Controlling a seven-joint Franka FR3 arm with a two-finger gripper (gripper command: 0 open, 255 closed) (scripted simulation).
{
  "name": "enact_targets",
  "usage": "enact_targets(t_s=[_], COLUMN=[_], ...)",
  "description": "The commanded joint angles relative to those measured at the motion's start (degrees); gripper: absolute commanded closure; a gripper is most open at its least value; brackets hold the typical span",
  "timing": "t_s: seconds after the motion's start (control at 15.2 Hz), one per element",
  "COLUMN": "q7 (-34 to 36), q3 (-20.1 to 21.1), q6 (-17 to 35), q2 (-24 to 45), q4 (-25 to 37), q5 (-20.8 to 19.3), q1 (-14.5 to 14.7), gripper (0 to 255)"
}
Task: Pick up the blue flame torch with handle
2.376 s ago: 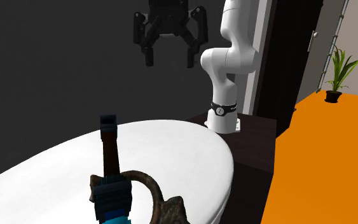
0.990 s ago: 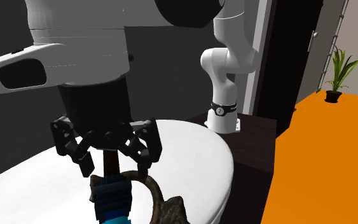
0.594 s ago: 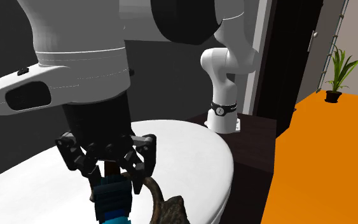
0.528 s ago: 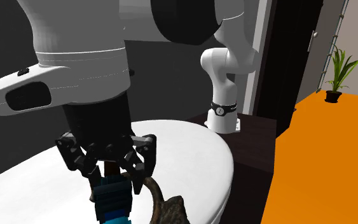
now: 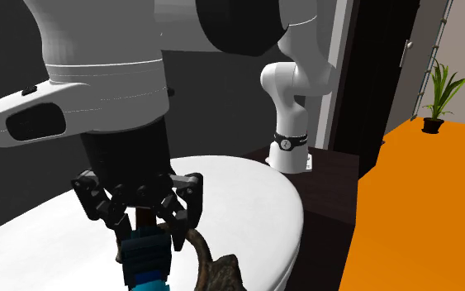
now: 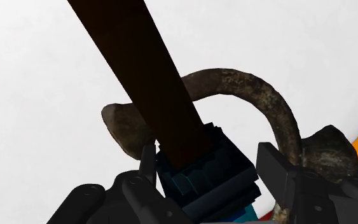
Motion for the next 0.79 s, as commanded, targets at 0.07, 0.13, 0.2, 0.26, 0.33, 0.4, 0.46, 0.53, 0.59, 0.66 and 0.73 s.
enact_targets(t_s=[0.07, 0.13, 0.2, 0.26, 0.33, 0.4, 0.46, 0.53, 0.59, 0.66, 0.73], q7=[-0.1, -0.1, -0.1, -0.1, -0.1, -0.2, -0.2, -0.2, -0.2, -0.2, -0.2], q3=[0.0, 0.0, 0.0, 0.0, 0.0, 0.0, 0.0, 0.0, 0.0, 0.0, 0.0], q6=[-1.7, -2.3, -3.0, -3.6, -4.3, -4.9, -5.6, -6.2, -6.9, -7.6, -8.3], q2=[-0.8, -1.1, -1.4, -1.6, -1.9, -2.1, -2.4, -2.6, -2.8, -3.0, -3.2], q4=[0.9, 1.2, 1.6, 2.0, 2.4, 2.8, 3.2, 3.6, 4.1, 4.6, 5.1], q5=[0.0, 0.0, 0.0, 0.0, 0.0, 0.0, 0.0, 0.0, 0.0, 0.0, 0.0], q1=[0.0, 0.0, 0.0, 0.0, 0.0, 0.0, 0.0, 0.0, 0.0, 0.0, 0.0], gripper=[255, 255, 255, 255, 255, 255, 255, 255, 255, 255, 255])
